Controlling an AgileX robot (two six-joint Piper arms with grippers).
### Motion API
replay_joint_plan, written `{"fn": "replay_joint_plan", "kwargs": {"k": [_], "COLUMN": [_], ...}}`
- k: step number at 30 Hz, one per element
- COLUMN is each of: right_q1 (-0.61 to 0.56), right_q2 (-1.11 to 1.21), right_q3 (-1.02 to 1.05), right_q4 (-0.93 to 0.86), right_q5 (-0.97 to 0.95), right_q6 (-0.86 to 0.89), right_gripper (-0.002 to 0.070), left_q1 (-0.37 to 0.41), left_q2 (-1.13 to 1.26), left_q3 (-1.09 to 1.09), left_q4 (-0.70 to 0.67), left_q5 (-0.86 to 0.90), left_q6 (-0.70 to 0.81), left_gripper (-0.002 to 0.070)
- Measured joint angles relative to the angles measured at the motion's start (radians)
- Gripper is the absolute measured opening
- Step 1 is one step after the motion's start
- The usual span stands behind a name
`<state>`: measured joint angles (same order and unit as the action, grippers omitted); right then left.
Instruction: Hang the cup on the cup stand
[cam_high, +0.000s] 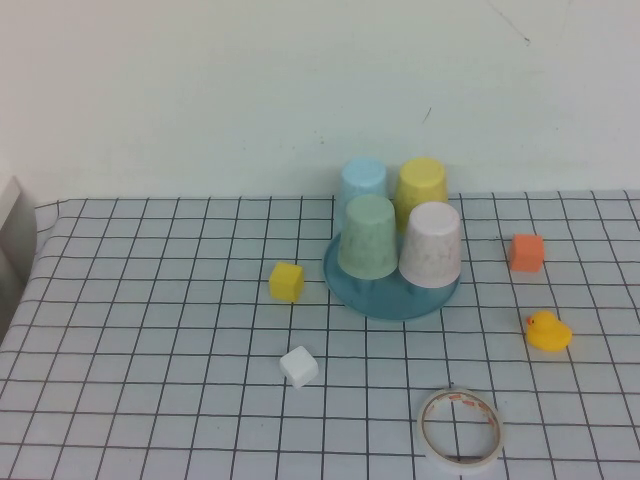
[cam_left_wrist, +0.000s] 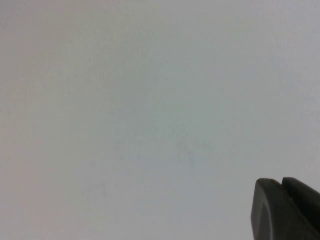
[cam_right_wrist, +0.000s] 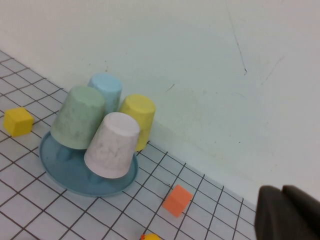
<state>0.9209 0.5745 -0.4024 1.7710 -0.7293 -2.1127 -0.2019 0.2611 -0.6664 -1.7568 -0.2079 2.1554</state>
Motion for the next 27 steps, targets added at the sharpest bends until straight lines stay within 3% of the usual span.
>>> {"fn": "replay_joint_plan", "kwargs": {"k": [7, 20, 22, 23, 27], "right_q1": [0.000, 0.000, 0.000, 0.000, 0.000], "right_q2": [0.000, 0.000, 0.000, 0.000, 0.000], "right_q3": [0.000, 0.000, 0.000, 0.000, 0.000], "right_q4": [0.000, 0.000, 0.000, 0.000, 0.000], "right_q5": [0.000, 0.000, 0.000, 0.000, 0.002], "right_q6": [0.000, 0.000, 0.000, 0.000, 0.000], "right_gripper": [-0.0001, -0.0001, -0.0001, -0.0001, -0.0001], "left_q1": [0.117, 0.119, 0.119, 0.119, 0.129], "left_q2": [-0.181, -0.247, -0.269, -0.273, -0.277], "left_q3": [0.297, 0.394, 0.394, 0.396, 0.442], "left_q4": [0.003, 0.039, 0.206, 0.360, 1.163], "left_q5": [0.053, 0.120, 0.125, 0.129, 0.162], "left_q6": [-0.204, -0.287, -0.456, -0.613, -1.435], "left_gripper": [0.0000, 0.0000, 0.0000, 0.0000, 0.0000]}}
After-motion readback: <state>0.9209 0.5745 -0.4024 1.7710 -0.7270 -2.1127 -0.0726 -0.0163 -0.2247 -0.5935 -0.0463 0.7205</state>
